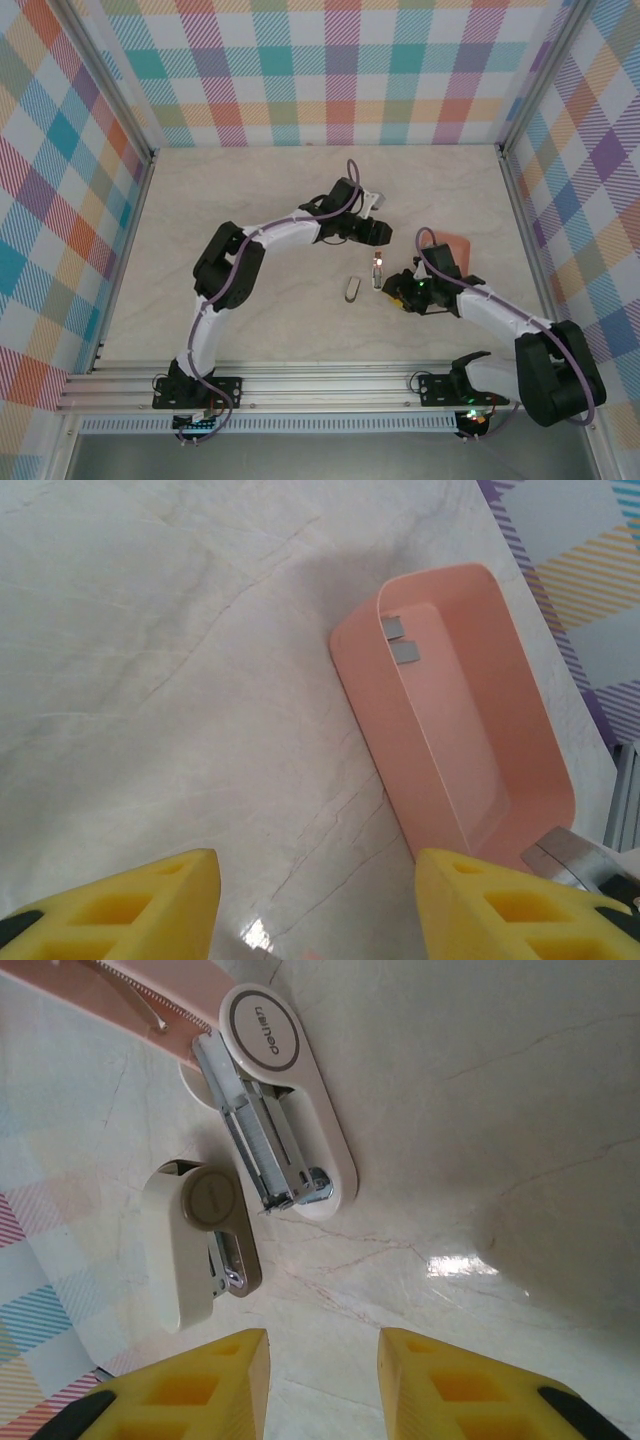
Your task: Load the staples into the stapler
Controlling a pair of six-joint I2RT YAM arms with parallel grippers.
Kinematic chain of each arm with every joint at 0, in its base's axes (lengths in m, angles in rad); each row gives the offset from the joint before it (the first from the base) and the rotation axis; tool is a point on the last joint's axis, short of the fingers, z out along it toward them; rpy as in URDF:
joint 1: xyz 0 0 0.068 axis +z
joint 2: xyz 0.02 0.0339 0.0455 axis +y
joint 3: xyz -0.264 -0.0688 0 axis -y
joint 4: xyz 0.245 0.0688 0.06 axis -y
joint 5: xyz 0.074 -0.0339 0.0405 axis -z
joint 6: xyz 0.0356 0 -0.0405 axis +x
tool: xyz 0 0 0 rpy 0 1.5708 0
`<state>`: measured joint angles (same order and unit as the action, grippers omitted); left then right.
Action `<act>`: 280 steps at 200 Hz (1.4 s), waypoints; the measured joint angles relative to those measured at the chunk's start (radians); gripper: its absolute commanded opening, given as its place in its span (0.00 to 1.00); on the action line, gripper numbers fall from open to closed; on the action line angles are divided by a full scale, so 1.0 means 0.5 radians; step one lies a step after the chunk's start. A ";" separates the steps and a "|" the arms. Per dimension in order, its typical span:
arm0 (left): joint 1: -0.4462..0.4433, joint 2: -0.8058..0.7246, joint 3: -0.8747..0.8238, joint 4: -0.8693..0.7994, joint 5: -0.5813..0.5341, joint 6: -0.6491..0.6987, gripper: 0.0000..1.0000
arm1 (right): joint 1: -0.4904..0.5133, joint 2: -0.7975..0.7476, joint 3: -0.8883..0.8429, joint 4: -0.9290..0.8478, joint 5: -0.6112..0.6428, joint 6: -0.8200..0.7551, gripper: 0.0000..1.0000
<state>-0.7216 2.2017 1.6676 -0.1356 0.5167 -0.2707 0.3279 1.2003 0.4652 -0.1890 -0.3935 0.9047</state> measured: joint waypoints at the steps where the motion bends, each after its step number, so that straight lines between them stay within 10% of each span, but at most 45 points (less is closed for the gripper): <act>1: 0.000 0.002 0.002 -0.001 0.002 0.002 0.53 | 0.000 0.002 0.000 0.003 -0.001 0.000 0.34; 280: -0.055 -0.157 -0.253 0.075 0.416 0.212 0.45 | -0.003 0.341 0.005 0.227 -0.031 -0.009 0.32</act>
<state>-0.7490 2.1231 1.5410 -0.0982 0.7246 -0.1646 0.3264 1.3708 0.4675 -0.0757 -0.4091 0.9001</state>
